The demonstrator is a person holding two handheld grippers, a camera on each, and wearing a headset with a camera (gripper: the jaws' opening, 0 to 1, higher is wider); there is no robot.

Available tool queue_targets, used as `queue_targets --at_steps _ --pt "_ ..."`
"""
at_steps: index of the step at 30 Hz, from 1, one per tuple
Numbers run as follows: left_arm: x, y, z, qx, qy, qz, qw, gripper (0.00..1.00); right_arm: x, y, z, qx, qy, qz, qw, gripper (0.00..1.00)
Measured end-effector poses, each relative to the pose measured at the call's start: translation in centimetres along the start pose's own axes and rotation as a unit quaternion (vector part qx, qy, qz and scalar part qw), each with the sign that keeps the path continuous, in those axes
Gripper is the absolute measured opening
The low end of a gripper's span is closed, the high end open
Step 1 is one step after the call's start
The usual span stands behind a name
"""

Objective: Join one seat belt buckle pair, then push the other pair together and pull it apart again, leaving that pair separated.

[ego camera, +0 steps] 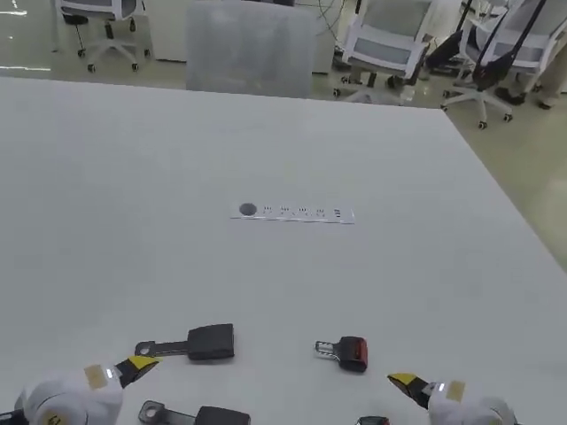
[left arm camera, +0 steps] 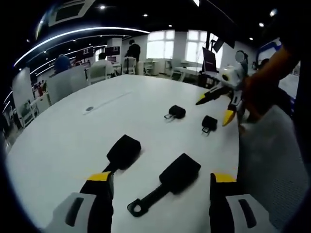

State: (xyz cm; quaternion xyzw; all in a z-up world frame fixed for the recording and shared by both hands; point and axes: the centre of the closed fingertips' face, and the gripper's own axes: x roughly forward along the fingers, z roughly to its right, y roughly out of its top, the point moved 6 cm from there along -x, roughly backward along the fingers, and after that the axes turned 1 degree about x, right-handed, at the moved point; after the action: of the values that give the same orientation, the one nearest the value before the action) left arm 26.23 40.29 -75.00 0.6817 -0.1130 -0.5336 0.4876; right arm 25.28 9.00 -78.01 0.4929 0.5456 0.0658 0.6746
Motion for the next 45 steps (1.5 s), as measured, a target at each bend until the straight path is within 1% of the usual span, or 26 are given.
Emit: queue_targets --at_steps 2,3,8,11,13,15,17,20,21,23,25,27,30,33,35,36,37,38,39,40,41,43,45 --pt "0.4 0.0 0.1 0.012 -0.011 -0.009 0.9998 0.83 0.1 -0.2 0.2 -0.006 0.008 -0.008 0.9999 0.85" --pt "0.7 -0.1 0.2 0.024 -0.019 -0.017 0.9994 0.82 0.2 -0.2 0.2 -0.006 0.013 -0.010 0.9999 0.85" --pt "2.0 0.0 0.5 0.053 -0.048 -0.033 0.9969 0.78 0.6 -0.5 0.7 -0.015 0.033 -0.024 0.9991 0.81" --pt "2.8 0.1 0.7 0.068 -0.063 -0.043 0.9948 0.77 0.8 -0.8 0.9 -0.023 0.044 -0.032 0.9983 0.79" --pt "3.5 0.0 0.8 0.078 -0.077 -0.054 0.9924 0.75 0.9 -1.1 0.9 -0.032 0.052 -0.040 0.9973 0.78" --pt "4.0 -0.1 1.0 0.101 -0.092 -0.065 0.9885 0.72 0.8 -1.3 0.9 -0.036 0.063 -0.051 0.9960 0.76" --pt "4.6 0.0 1.2 0.117 -0.106 -0.070 0.9850 0.71 0.9 -1.7 1.0 -0.046 0.069 -0.060 0.9947 0.74" --pt "5.4 -0.1 1.4 0.124 -0.117 -0.077 0.9824 0.69 0.9 -2.1 1.1 -0.053 0.077 -0.070 0.9931 0.70" --pt "5.7 -0.2 1.4 0.130 -0.123 -0.080 0.9807 0.68 0.9 -2.1 1.1 -0.057 0.081 -0.074 0.9923 0.69" --pt "6.1 -0.5 1.6 0.146 -0.134 -0.091 0.9760 0.65 1.0 -2.4 1.1 -0.069 0.089 -0.081 0.9904 0.66" --pt "6.4 -0.7 1.8 0.160 -0.144 -0.098 0.9718 0.62 1.0 -2.6 1.1 -0.080 0.095 -0.088 0.9883 0.63" --pt "6.7 -0.9 1.9 0.169 -0.150 -0.102 0.9689 0.62 1.0 -2.8 1.2 -0.089 0.100 -0.097 0.9863 0.62" --pt "6.9 -1.0 1.9 0.180 -0.155 -0.106 0.9656 0.60 1.0 -3.0 1.2 -0.092 0.104 -0.102 0.9850 0.57" --pt "7.2 -1.2 1.8 0.187 -0.159 -0.109 0.9631 0.56 1.0 -3.1 1.4 -0.102 0.107 -0.103 0.9836 0.54" --pt "7.3 -1.5 1.8 0.190 -0.165 -0.116 0.9610 0.50 1.0 -3.1 1.6 -0.101 0.107 -0.102 0.9839 0.53" --pt "7.4 -1.8 1.8 0.198 -0.168 -0.122 0.9581 0.48 1.0 -3.0 1.6 -0.101 0.107 -0.102 0.9839 0.52" --pt "7.4 -1.9 1.8 0.204 -0.170 -0.125 0.9560 0.46 1.0 -3.0 1.6 -0.103 0.108 -0.102 0.9835 0.51" --pt "7.3 -2.2 1.9 0.214 -0.174 -0.131 0.9523 0.44 1.0 -3.0 1.6 -0.105 0.109 -0.103 0.9831 0.50" --pt "7.4 -1.8 2.1 0.209 -0.179 -0.112 0.9550 0.43 1.0 -3.0 1.6 -0.107 0.111 -0.103 0.9826 0.48" --pt "7.3 -1.9 1.9 0.204 -0.174 -0.119 0.9559 0.43 1.0 -3.0 1.5 -0.111 0.112 -0.105 0.9819 0.47" --pt "7.2 -1.9 1.8 0.204 -0.174 -0.120 0.9559 0.43 1.0 -3.0 1.5 -0.122 0.114 -0.105 0.9804 0.46" --pt "7.2 -1.9 1.7 0.199 -0.170 -0.116 0.9580 0.39 1.1 -3.0 1.4 -0.129 0.116 -0.104 0.9793 0.45" --pt "7.2 -2.0 1.7 0.197 -0.168 -0.114 0.9592 0.38 1.1 -3.1 1.4 -0.126 0.117 -0.103 0.9797 0.43"
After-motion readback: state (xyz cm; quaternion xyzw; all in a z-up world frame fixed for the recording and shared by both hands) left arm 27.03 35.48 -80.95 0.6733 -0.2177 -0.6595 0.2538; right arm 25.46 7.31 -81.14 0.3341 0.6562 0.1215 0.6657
